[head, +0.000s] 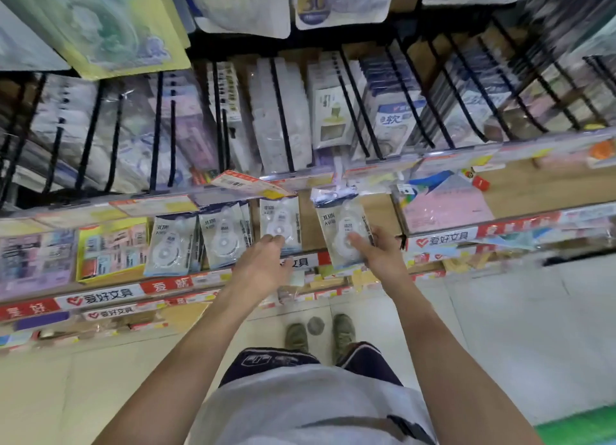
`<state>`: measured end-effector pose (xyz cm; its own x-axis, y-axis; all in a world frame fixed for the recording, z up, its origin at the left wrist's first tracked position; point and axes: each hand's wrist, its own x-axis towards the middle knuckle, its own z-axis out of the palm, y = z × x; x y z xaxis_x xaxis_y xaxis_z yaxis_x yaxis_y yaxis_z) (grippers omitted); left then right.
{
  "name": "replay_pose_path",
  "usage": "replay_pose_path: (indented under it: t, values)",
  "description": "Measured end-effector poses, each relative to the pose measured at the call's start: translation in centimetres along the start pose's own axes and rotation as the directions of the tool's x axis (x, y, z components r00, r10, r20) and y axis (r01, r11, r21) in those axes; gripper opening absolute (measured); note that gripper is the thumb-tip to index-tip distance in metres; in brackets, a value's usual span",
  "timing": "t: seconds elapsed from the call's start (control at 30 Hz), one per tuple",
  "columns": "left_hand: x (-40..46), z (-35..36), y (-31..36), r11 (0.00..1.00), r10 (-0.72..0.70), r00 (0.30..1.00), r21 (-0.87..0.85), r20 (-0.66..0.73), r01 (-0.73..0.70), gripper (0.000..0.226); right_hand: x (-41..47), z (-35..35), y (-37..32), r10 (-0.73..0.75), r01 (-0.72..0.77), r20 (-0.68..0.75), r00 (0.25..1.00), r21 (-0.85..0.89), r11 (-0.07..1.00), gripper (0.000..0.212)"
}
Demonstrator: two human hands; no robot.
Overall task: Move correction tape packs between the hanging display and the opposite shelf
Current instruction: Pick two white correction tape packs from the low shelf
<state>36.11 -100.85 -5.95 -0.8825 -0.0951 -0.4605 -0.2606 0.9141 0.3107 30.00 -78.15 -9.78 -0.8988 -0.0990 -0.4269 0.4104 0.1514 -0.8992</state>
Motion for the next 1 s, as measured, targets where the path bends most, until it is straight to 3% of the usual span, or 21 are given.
replay_pose_path:
  t: [0.17,0.37,0.5,0.63,0.7,0.87,1.0]
  values:
    - [2.4,0.2,0.8,0.993,0.001,0.993,0.117,-0.115,0.012,0.029,-1.4,-2.3,-0.9,-0.047,0.049,-0.024,0.999,0.109,0.993,0.020]
    - [4.8,0.6,2.8,0.967,-0.144,0.975,0.184,-0.171,0.175,0.043,-1.4,-4.5,-1.7,-0.037,0.037,-0.003,0.999,0.156,0.987,0.006]
    - [6.5,2.6,1.6,0.950,-0.303,0.941,0.033,-0.151,0.311,0.067,-1.2,-6.0,-2.0,-0.042,0.041,0.010,0.999,0.132,0.990,0.007]
    - [7.3,2.9,1.7,0.909,-0.395,0.916,-0.175,-0.069,0.379,0.065,-1.0,-7.2,-2.0,-0.032,0.030,0.017,0.999,0.099,0.995,0.010]
    - [7.5,2.5,2.0,0.872,-0.445,0.894,-0.254,-0.050,0.420,0.076,-0.8,-7.7,-2.0,-0.028,0.026,0.015,1.000,0.091,0.996,0.012]
    - [7.9,2.6,2.2,0.830,-0.527,0.845,-0.267,-0.085,0.491,0.099,-0.3,-8.8,-2.1,-0.030,0.029,0.007,1.000,0.096,0.995,0.017]
    - [7.8,3.0,2.3,0.823,-0.526,0.835,-0.343,-0.160,0.453,0.108,-0.2,-9.3,-2.1,-0.032,0.031,0.013,0.999,0.084,0.996,0.026]
